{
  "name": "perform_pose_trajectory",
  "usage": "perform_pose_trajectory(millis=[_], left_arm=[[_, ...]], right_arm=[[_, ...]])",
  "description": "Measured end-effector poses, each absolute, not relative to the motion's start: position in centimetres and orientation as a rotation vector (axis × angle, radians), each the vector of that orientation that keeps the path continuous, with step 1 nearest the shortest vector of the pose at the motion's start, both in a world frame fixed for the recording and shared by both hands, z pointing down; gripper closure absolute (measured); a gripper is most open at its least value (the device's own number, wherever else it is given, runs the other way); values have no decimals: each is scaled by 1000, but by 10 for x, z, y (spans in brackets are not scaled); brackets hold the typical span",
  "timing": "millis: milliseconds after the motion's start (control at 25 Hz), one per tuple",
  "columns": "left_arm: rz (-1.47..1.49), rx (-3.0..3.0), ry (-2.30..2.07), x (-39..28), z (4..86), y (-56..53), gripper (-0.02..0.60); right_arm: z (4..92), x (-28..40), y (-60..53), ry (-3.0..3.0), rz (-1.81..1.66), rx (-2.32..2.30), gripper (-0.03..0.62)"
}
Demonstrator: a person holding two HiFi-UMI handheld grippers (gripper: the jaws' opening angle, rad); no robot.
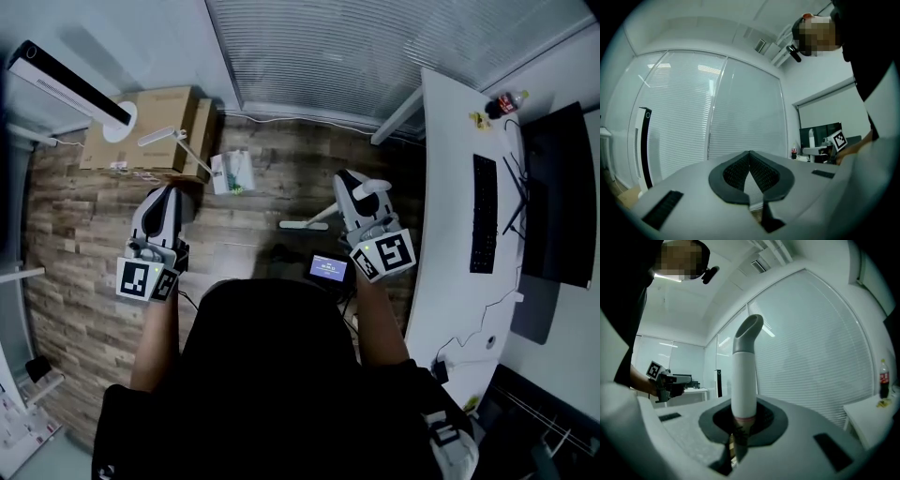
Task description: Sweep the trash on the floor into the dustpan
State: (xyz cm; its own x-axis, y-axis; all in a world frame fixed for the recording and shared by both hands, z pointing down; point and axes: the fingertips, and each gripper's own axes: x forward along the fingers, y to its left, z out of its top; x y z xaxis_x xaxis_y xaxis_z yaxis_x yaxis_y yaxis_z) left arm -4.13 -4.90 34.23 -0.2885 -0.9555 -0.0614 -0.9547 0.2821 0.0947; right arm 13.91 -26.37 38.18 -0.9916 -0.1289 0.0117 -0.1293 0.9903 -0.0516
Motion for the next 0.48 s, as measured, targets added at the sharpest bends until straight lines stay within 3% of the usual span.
perform_pose_trajectory(millis=[480], left_arm=[[-209, 1822, -2543, -48, 359, 61, 588]], right_arm=[[355, 134, -173, -3099, 21, 332, 569]])
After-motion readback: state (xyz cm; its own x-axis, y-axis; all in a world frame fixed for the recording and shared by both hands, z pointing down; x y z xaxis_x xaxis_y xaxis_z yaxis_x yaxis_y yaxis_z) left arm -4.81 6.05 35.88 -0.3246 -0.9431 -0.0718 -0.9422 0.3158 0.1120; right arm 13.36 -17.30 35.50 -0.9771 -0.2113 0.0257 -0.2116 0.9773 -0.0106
